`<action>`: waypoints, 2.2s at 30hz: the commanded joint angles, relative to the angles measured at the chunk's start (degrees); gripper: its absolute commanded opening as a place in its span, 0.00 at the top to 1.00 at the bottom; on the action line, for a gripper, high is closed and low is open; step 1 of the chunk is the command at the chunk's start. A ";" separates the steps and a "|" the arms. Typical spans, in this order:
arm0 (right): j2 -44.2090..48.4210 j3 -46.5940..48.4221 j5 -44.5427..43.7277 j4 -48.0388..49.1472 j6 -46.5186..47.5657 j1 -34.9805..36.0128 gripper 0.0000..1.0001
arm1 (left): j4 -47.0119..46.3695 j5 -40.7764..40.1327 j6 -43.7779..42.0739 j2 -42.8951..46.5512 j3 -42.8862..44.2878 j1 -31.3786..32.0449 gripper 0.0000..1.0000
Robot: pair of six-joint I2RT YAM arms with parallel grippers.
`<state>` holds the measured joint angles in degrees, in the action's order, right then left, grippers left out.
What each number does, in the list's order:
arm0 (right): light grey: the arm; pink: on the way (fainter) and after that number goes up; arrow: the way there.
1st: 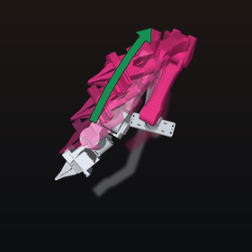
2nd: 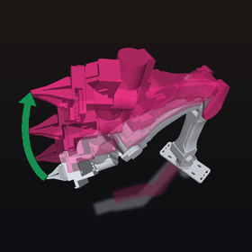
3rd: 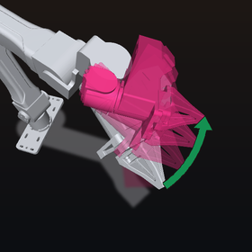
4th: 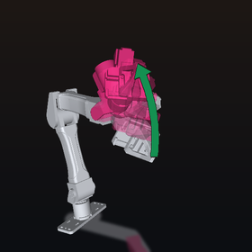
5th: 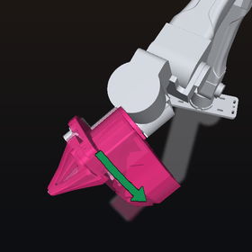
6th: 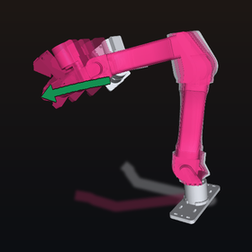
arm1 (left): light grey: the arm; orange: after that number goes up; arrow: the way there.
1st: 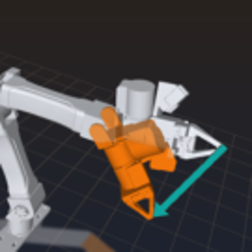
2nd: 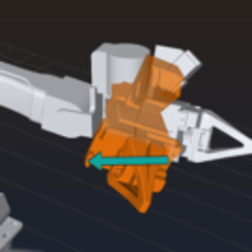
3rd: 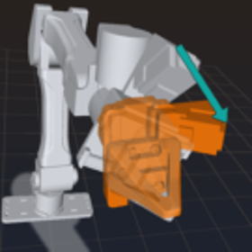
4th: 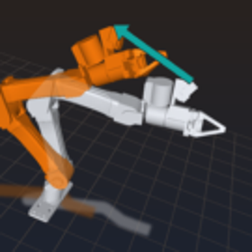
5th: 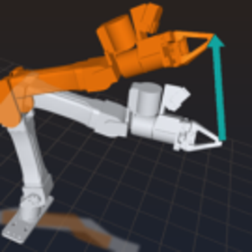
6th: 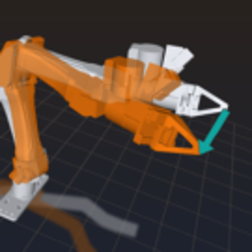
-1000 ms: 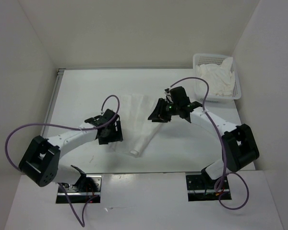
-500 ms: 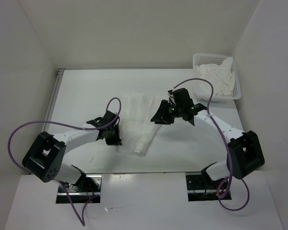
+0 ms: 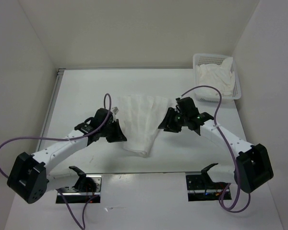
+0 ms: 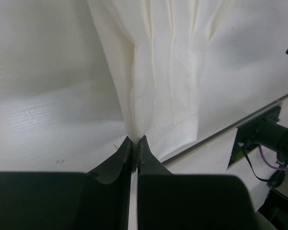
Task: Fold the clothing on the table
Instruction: Fold the skirt
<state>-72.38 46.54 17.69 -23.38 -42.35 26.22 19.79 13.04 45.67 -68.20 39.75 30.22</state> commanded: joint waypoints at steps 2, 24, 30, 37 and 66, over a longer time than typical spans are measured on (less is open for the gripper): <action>2.42 -0.40 -2.75 2.01 -1.15 0.24 0.70 | 0.95 3.75 1.97 3.08 -1.41 -0.07 1.00; -36.15 19.18 13.05 22.66 -6.96 8.40 1.00 | 3.24 5.33 6.80 15.12 -7.49 -0.07 1.00; -38.71 21.66 15.00 26.53 -9.07 10.08 1.00 | 2.71 5.86 6.80 13.80 -7.49 -0.07 1.00; -41.52 21.66 15.53 29.17 -10.65 10.08 1.00 | 2.18 5.86 6.80 13.27 -7.49 -0.07 1.00; -41.62 5.33 11.75 27.07 -10.03 18.25 1.00 | -3.09 11.31 9.62 6.97 8.58 -0.60 1.00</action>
<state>-114.65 56.88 33.95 8.88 -53.10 41.76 22.13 22.81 55.24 -57.69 44.64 30.06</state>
